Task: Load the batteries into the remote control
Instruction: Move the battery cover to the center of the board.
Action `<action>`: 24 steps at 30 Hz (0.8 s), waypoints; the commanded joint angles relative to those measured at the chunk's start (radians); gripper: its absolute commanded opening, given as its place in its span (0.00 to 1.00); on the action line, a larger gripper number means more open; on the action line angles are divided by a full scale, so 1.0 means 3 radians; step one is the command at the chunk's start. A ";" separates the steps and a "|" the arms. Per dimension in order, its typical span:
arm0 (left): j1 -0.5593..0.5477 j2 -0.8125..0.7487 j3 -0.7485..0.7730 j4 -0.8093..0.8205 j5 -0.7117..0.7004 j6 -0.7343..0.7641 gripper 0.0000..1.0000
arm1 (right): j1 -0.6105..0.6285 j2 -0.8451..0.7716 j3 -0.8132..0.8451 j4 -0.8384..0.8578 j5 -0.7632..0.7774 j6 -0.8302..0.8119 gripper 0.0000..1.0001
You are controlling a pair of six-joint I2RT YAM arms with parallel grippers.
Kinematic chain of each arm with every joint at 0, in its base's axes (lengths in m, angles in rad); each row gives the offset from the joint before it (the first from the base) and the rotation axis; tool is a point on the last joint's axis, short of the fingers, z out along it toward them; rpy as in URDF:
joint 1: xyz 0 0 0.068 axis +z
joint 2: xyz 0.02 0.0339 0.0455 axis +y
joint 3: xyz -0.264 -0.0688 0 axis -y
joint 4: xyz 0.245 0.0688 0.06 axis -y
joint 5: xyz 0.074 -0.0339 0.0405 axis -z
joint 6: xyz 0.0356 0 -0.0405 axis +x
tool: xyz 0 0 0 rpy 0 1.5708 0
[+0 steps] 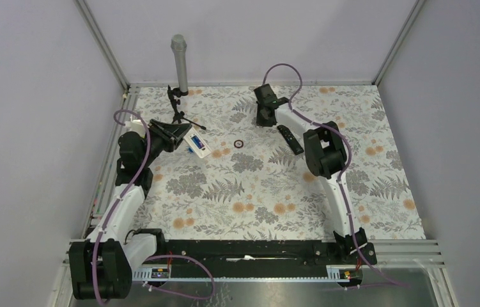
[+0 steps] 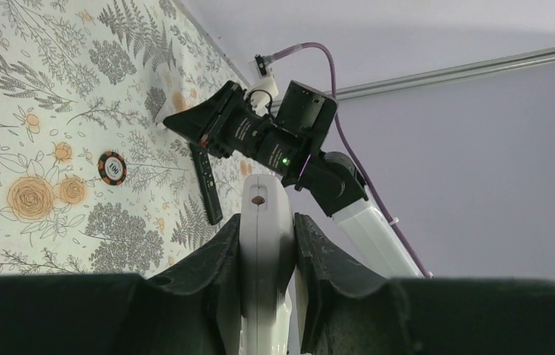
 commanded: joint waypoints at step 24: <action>0.0056 -0.0431 -0.0030 -0.0144 0.0047 0.0282 0.00 | 0.0377 -0.1545 -0.2106 -0.0503 -0.0257 -0.0539 0.15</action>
